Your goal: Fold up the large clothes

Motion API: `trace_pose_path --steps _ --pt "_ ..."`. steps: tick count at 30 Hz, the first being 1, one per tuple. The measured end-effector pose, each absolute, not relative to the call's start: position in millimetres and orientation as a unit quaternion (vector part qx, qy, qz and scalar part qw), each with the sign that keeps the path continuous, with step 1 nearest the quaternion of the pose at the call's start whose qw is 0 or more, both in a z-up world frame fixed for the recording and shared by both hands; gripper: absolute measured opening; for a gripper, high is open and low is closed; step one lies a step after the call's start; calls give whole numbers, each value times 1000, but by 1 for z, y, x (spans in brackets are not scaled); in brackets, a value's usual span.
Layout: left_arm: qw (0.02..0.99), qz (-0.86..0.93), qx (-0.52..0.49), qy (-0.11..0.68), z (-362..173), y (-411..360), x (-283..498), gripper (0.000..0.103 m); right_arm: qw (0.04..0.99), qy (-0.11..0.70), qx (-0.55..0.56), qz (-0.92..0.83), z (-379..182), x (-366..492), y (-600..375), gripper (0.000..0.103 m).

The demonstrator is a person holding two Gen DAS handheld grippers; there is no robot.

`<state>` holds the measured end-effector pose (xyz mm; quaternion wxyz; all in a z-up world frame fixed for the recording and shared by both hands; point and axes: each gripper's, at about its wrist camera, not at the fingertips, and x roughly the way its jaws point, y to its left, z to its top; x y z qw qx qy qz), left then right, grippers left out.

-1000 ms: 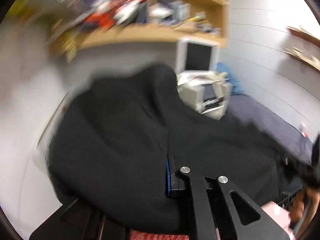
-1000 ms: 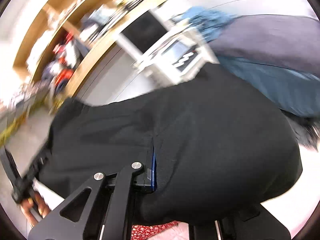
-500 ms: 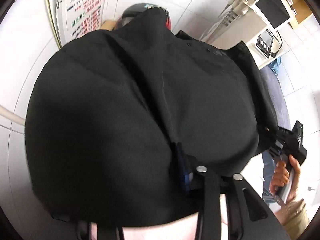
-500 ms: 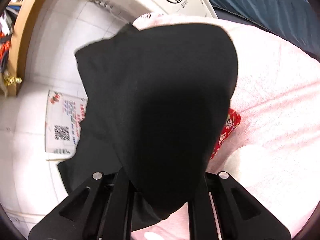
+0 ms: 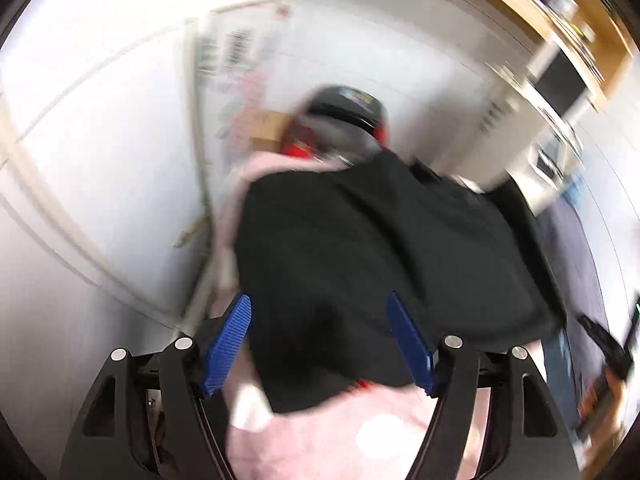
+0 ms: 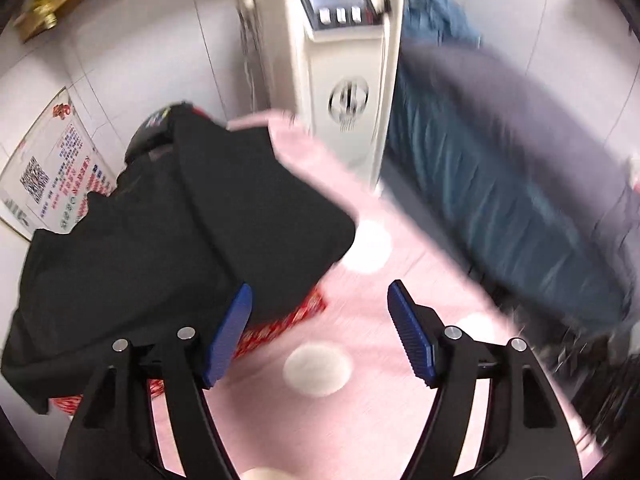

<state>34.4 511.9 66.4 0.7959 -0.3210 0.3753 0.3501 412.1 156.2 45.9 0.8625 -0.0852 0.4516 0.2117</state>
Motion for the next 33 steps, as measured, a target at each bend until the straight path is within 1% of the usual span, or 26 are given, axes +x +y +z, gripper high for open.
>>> trace_pose_path --steps 3,4,7,8,9,10,11,12,13,15,16,17,19,20,21,22,24,25,26,27,28,29,30,31,33 --pt "781 382 -309 385 59 539 23 73 879 433 -54 191 61 427 149 72" --pt "776 384 -312 390 55 545 20 74 874 445 -22 191 60 445 148 72" --pt "760 367 -347 409 32 571 20 75 831 511 8 222 36 490 168 72" --pt "755 356 -365 412 25 579 25 76 816 525 9 241 28 502 181 72" --pt "750 336 -396 410 15 588 32 81 808 533 -2 251 19 510 195 72" --pt "745 317 -419 411 6 593 36 82 803 540 -25 249 9 519 209 71" --pt "736 299 -444 415 -4 598 38 82 793 555 -49 245 -5 527 226 68" --pt "726 276 -476 412 -17 604 41 80 781 568 -57 252 -14 527 237 45" --pt "724 260 -486 414 -26 605 43 75 770 581 -74 254 -23 530 248 7" --pt "733 235 -480 420 -31 610 57 33 787 554 -113 246 -19 530 263 2" --pt "741 236 -467 421 -29 611 68 24 802 535 -121 236 -12 531 265 2" --pt "756 246 -434 424 -22 613 77 11 826 516 -110 198 -3 541 259 2" --pt "775 272 -384 422 -12 618 92 9 844 513 -69 138 1 563 239 1" --pt "779 278 -375 419 -10 622 97 9 834 541 -29 110 -8 580 225 1" --pt "778 281 -375 420 -14 627 104 9 821 561 -17 101 -16 585 220 1" --pt "765 279 -383 436 -25 633 114 9 810 580 -27 89 -29 589 219 1" --pt "744 279 -401 456 -41 640 124 10 811 576 -74 74 -40 587 227 2" --pt "741 288 -405 452 -39 640 123 10 810 575 -94 58 -44 586 229 2" --pt "743 284 -408 448 -35 638 119 14 809 578 -91 50 -47 585 228 6" --pt "747 278 -412 441 -30 635 110 31 812 576 -74 53 -45 581 224 9" --pt "750 274 -418 434 -26 634 102 48 823 563 -39 64 -36 575 215 16" --pt "752 276 -428 419 -20 631 89 83 832 550 -20 65 -29 570 206 26" --pt "755 284 -435 401 -16 628 77 89 842 536 -5 61 -21 564 196 65" --pt "757 298 -443 377 -8 621 59 89 855 514 25 60 -12 557 181 89" --pt "758 298 -440 379 -2 610 41 89 857 503 80 81 0 536 160 89"
